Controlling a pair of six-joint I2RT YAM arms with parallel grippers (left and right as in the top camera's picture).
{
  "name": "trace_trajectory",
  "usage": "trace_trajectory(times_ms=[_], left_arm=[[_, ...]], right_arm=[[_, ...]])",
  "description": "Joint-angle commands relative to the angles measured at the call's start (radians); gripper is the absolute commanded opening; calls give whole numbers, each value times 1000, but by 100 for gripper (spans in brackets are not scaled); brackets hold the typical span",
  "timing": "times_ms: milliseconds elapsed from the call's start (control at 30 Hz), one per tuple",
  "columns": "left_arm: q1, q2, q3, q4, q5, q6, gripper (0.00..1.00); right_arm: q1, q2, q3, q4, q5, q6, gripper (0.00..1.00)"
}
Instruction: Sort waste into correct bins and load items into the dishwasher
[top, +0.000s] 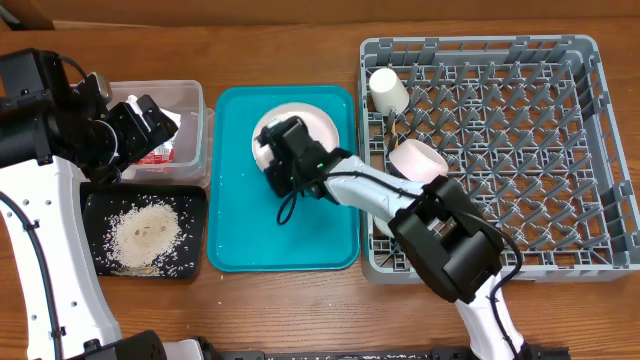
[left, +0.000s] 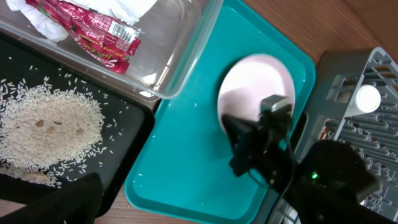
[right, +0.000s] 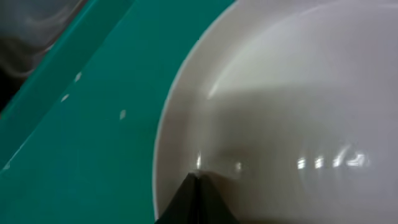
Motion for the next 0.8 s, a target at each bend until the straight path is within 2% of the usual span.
trace_trajectory(times_ms=[0,233,433,500,633,767], left_arm=[[-1,-13,12,0,-4,22,100],[-1,-13,12,0,-4,22,100],[-1,-13,12,0,-4,22,100],[-1,-13,12,0,-4,22,100],[-1,-13,12,0,-4,22,100],[-1,-13,12,0,-4,22,100]], right_arm=[[67,-6,-7,-69,-134,4,4],[144,-11,-6,-168,-175,0,4],[125,-53,22,-188,-142,0,5],[100,-91,48,-230,-143,0,10],[40,-192,80,-320,-157,2,12],[-18,-267,80,-372,-156,0,27]])
